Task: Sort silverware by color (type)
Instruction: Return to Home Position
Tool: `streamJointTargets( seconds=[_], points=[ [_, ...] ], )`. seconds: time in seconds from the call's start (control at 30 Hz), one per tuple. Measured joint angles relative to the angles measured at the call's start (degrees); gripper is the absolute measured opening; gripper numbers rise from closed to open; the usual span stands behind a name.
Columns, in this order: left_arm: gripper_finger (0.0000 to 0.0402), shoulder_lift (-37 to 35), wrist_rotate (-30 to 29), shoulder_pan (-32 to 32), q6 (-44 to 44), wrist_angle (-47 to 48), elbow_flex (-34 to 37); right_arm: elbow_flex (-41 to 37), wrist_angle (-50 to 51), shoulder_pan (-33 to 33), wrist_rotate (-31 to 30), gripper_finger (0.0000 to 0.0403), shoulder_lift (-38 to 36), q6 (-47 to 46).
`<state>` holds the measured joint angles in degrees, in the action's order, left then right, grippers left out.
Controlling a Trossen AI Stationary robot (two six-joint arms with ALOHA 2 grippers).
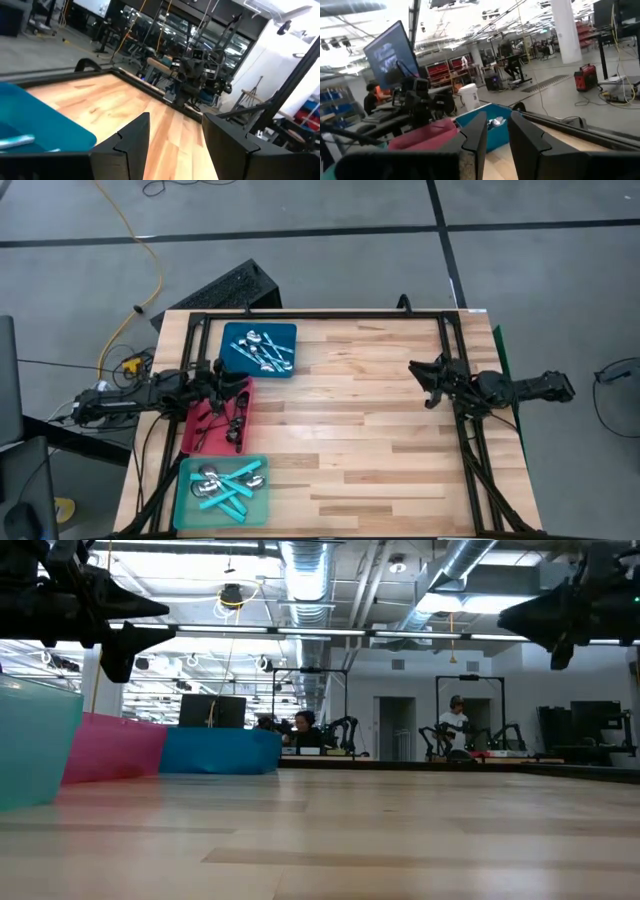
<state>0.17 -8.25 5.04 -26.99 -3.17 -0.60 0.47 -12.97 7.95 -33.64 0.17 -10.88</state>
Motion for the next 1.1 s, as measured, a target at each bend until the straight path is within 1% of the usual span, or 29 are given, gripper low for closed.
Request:
streamJointTargets(
  seconds=[0.13,0.3,0.4,0.53,0.7,0.8,0.93,1.1],
  points=[
    [0.0167,0.1,-1.5,0.0,0.9,0.0,0.0,0.0,1.8,-2.4,1.8,0.0103,0.0,-0.7],
    [0.0167,0.2,-1.6,0.0,0.7,-0.1,0.0,0.0,6.7,-5.8,1.4,0.0103,0.0,-2.6],
    [0.0167,0.2,-2.2,0.0,0.4,-0.2,0.1,0.0,7.6,-7.5,1.4,0.0103,0.0,-2.8],
    [0.0167,0.2,-3.0,0.0,-1.8,-0.3,0.1,-0.1,7.8,-9.0,1.4,0.0103,0.0,-1.6],
    [0.0167,0.2,-1.5,0.0,-6.3,-0.2,0.1,-0.1,8.2,-10.5,2.3,0.0103,0.1,-0.5],
    [0.0167,0.2,-1.4,0.0,-6.7,-0.2,0.1,-0.1,8.3,-11.1,2.4,0.0103,0.1,1.5],
    [0.0167,0.2,-1.6,0.0,-5.6,-0.2,0.2,-0.1,8.5,-12.7,2.5,0.0103,0.1,2.8],
    [0.0167,0.0,-6.8,0.0,0.7,-1.0,0.2,-0.1,8.5,-15.5,2.5,0.0103,0.1,3.9]
  ],
)
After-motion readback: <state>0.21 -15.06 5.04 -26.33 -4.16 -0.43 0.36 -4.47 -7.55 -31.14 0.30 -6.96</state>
